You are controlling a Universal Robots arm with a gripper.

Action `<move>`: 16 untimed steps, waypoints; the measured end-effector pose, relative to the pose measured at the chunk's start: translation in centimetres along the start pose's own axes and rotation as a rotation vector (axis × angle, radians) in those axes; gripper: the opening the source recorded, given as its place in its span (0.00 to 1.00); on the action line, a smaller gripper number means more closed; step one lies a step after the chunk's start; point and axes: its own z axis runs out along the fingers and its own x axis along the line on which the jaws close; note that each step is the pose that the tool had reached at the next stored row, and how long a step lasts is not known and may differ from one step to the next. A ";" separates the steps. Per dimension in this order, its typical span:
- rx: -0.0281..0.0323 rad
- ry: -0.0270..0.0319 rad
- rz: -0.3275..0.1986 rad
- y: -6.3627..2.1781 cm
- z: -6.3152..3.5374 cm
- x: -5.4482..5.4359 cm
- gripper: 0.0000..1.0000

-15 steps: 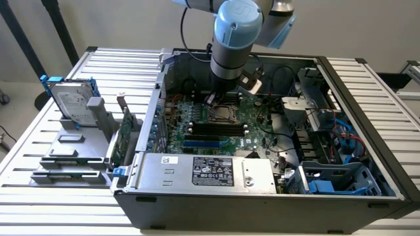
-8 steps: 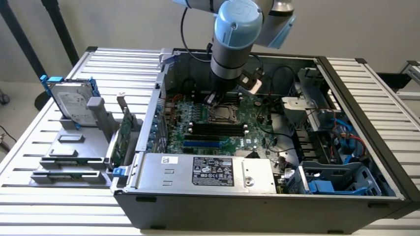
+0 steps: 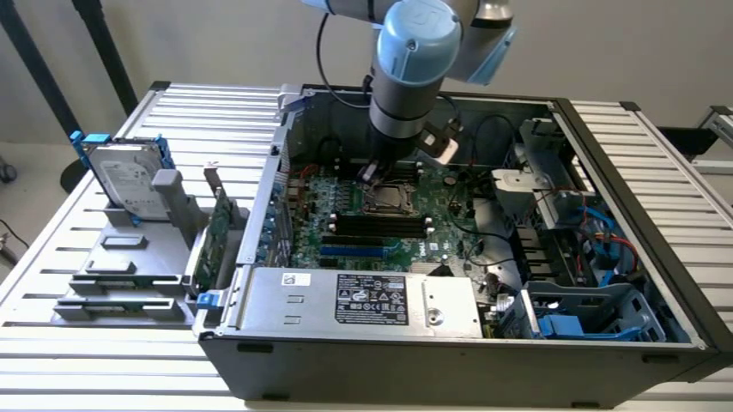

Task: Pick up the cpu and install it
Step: 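Close the cpu cover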

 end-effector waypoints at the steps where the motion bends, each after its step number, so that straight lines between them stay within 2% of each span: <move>1: 0.0005 -0.0003 0.000 0.05 0.00 0.0 0.11; 16: 0.0093 -0.0062 0.005 0.76 0.00 0.4 0.11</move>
